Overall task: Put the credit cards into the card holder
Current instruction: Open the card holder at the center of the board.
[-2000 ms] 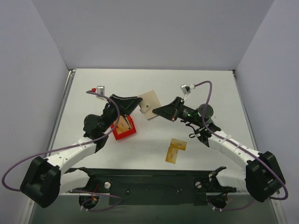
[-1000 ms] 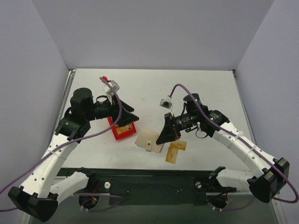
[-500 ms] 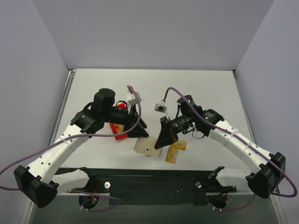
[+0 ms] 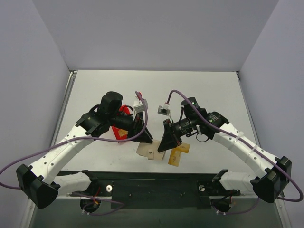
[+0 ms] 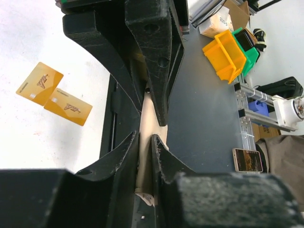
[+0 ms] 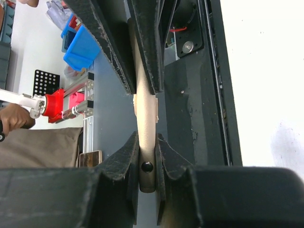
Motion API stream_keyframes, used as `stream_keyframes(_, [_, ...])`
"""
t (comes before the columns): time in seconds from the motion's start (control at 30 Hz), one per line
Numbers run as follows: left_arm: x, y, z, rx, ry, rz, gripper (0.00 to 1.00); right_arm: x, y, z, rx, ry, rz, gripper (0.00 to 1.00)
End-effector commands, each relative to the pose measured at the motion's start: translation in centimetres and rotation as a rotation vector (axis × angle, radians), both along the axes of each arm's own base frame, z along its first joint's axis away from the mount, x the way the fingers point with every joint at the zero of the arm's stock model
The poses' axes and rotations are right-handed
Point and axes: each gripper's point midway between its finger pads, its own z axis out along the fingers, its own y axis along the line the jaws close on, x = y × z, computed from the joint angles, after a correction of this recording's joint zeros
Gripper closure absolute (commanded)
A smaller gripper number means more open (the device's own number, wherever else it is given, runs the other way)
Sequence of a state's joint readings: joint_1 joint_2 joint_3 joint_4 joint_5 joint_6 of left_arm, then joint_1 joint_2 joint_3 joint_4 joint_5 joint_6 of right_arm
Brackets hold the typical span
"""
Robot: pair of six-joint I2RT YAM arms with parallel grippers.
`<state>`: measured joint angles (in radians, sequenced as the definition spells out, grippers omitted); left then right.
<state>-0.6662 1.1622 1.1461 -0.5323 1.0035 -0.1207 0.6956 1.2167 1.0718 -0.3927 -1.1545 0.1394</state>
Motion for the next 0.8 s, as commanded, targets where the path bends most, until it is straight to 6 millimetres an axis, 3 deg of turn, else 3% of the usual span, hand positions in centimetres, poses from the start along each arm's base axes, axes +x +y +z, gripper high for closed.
stream_keyframes(0.0, [-1.4, 0.1, 1.7, -0.061, -0.028, -0.074, 0.81, -0.3, 0.0, 2.5, 0.067, -0.096, 0.026, 1.0])
stream_keyframes(0.13, [-1.8, -0.1, 1.4, -0.061, -0.013, -0.092, 1.0, 0.0, 0.0, 2.7, 0.066, -0.114, 0.014, 1.0])
stream_keyframes(0.23, [-2.1, -0.2, 1.3, -0.064, -0.013, -0.105, 1.0, 0.4, -0.1, 2.6, 0.058, -0.136, -0.007, 0.98])
stream_keyframes(0.4, [-0.3, -0.5, 1.6, -0.072, -0.074, 0.019, 1.0, 1.5, -0.4, 3.2, 0.06, -0.226, -0.082, 0.59])
stream_keyframes(0.5, [0.8, -0.9, 3.4, -0.171, -0.103, 0.121, 1.0, 2.9, -0.7, 3.4, 0.062, -0.285, -0.18, 0.53])
stream_keyframes(0.53, [1.4, -0.9, 4.1, -0.197, -0.117, 0.163, 1.0, 3.3, -0.8, 4.4, 0.096, -0.306, -0.215, 0.51])
stream_keyframes(0.6, [2.4, -0.9, 6.4, -0.298, -0.169, 0.238, 1.0, 4.2, -0.9, 4.7, 0.128, -0.317, -0.281, 0.48])
stream_keyframes(0.67, [3.1, -0.3, 8.6, -0.383, -0.163, 0.333, 1.0, 5.3, -1.0, 5.4, 0.168, -0.322, -0.358, 0.45])
stream_keyframes(0.7, [4.0, -0.1, 8.5, -0.393, -0.151, 0.394, 1.0, 5.8, -1.1, 5.7, 0.186, -0.331, -0.39, 0.43])
stream_keyframes(0.73, [4.0, 0.2, 10.1, -0.458, -0.143, 0.42, 1.0, 6.7, -1.0, 5.8, 0.208, -0.319, -0.439, 0.43])
stream_keyframes(0.77, [4.7, 0.5, 10.0, -0.479, -0.129, 0.466, 1.0, 7.2, -1.1, 6.0, 0.221, -0.315, -0.47, 0.42])
